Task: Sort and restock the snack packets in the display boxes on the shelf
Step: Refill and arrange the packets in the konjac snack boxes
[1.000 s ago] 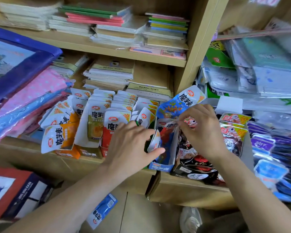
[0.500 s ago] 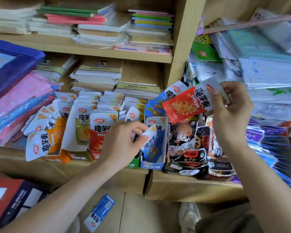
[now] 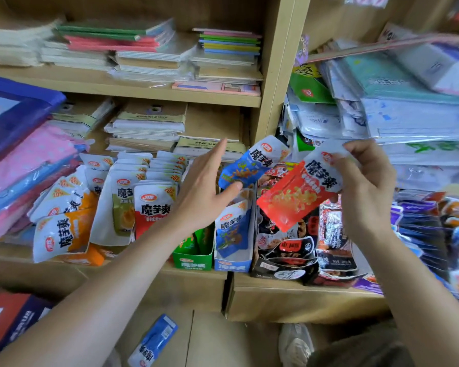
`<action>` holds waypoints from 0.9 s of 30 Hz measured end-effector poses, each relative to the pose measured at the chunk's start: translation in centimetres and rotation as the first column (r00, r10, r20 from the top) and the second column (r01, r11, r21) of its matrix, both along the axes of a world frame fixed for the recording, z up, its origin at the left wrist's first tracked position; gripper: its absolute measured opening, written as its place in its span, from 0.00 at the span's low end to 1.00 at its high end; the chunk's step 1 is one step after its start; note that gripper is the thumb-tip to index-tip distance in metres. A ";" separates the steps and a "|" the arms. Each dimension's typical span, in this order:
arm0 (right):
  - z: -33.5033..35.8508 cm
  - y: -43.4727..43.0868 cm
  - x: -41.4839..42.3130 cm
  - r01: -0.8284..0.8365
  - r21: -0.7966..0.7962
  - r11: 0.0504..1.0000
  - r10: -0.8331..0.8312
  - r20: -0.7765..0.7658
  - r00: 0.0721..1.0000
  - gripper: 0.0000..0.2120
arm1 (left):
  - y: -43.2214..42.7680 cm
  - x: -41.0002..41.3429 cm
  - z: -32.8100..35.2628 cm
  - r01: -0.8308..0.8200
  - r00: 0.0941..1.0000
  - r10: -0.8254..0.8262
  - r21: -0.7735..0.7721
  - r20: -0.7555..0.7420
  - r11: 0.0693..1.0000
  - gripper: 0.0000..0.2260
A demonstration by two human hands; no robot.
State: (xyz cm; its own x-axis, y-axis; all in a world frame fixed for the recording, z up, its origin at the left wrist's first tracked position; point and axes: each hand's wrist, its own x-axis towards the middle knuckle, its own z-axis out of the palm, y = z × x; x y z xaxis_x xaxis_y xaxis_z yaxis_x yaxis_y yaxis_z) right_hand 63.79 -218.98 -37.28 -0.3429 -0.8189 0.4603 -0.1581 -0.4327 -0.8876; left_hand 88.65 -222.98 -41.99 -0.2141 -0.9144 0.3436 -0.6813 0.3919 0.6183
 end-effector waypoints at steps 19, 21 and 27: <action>0.7 1.1 -1.1 -0.145 0.110 0.983 0.148 -0.027 0.989 0.11 | 1.4 1.4 1.6 0.186 0.943 -0.202 0.086 0.266 0.979 0.07; 0.6 1.1 -1.2 -0.151 0.106 0.983 0.155 -0.031 0.987 0.11 | 1.7 2.4 0.8 0.261 0.904 -0.295 0.148 0.310 0.954 0.11; 0.6 1.2 -0.8 -0.143 0.137 0.980 0.155 -0.090 0.984 0.11 | 2.3 3.1 -0.1 0.314 0.904 -0.306 0.025 0.299 0.949 0.20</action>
